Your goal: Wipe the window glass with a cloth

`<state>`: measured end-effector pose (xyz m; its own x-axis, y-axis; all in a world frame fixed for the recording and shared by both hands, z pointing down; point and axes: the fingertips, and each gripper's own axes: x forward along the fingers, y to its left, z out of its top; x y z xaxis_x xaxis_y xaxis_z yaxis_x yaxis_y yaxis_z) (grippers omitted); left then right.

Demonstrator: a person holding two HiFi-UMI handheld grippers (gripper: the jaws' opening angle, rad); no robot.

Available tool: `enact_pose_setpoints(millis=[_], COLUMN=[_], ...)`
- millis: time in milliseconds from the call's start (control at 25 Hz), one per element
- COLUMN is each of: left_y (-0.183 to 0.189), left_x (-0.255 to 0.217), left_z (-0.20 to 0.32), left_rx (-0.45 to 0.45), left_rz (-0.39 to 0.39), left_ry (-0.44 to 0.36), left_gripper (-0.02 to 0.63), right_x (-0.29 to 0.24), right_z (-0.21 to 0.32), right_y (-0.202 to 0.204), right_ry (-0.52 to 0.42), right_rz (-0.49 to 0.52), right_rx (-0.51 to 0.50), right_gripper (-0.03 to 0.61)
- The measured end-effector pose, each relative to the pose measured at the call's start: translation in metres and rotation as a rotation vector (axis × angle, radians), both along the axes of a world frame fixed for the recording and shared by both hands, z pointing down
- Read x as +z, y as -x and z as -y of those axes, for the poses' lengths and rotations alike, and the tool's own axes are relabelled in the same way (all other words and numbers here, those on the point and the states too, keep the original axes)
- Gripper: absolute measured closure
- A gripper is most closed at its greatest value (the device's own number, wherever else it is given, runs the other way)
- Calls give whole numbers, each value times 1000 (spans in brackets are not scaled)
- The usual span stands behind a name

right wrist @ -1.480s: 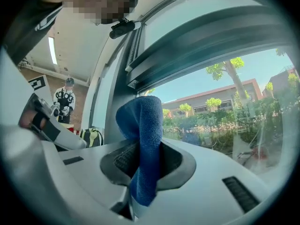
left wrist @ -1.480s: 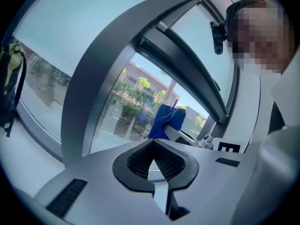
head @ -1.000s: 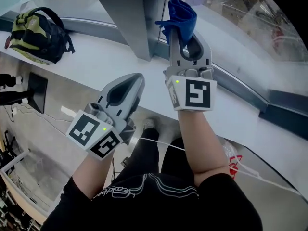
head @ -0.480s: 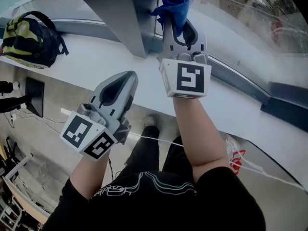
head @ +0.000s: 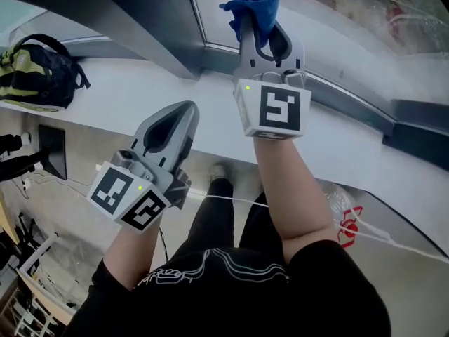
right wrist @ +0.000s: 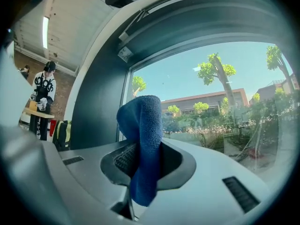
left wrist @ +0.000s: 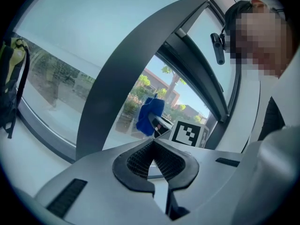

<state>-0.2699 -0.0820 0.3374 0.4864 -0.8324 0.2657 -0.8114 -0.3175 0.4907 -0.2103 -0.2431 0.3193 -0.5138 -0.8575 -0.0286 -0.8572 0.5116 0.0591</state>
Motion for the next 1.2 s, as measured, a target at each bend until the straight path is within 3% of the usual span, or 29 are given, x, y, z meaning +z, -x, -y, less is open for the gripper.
enact_pose_setpoints(millis=[480, 1200], left_y=[-87, -258], left_x=[-3, -19], left_z=[6, 24], left_rx=[63, 199], left_rz=[5, -8], left_ry=[7, 6], left_gripper=[607, 607], right_x=[-9, -14], right_z=[2, 4], right_y=[-98, -302], right_ry=[-30, -13], right_rz=[-2, -42], right_rx=[64, 210], right_gripper=[511, 511])
